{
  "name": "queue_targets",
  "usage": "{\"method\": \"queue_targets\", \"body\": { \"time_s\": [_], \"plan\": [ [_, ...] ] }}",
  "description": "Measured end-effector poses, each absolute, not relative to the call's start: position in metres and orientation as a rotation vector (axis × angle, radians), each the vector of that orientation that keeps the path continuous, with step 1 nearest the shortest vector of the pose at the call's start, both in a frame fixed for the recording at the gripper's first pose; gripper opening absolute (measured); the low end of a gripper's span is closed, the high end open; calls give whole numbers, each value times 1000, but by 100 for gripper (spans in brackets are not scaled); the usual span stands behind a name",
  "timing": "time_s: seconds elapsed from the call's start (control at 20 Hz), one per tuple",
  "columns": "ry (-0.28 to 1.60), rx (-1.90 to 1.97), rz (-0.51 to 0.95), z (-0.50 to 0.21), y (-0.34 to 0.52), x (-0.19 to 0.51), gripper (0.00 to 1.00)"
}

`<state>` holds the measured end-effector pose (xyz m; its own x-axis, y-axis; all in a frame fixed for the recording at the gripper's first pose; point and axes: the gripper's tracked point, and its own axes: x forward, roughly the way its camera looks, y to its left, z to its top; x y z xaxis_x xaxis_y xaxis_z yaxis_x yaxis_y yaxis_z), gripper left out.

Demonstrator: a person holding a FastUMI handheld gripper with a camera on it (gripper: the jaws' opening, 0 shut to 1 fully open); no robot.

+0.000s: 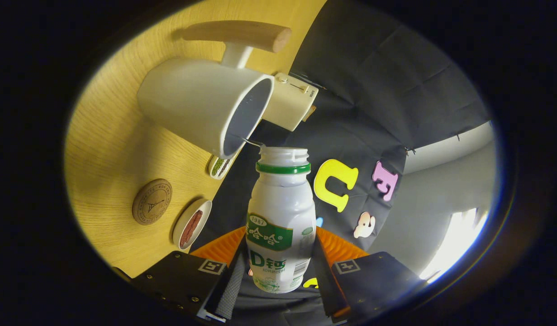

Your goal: Take the bottle from table, then pour the juice into the cup, finally place the bottle on the coaster

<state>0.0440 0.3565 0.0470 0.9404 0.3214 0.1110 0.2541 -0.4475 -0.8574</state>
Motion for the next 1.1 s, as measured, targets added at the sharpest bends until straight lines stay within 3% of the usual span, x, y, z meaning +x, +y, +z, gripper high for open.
{"method": "queue_targets", "body": {
  "time_s": [1.1],
  "plan": [
    [-338, -1990, 156, 31, 361, 43, 72]
  ]
}}
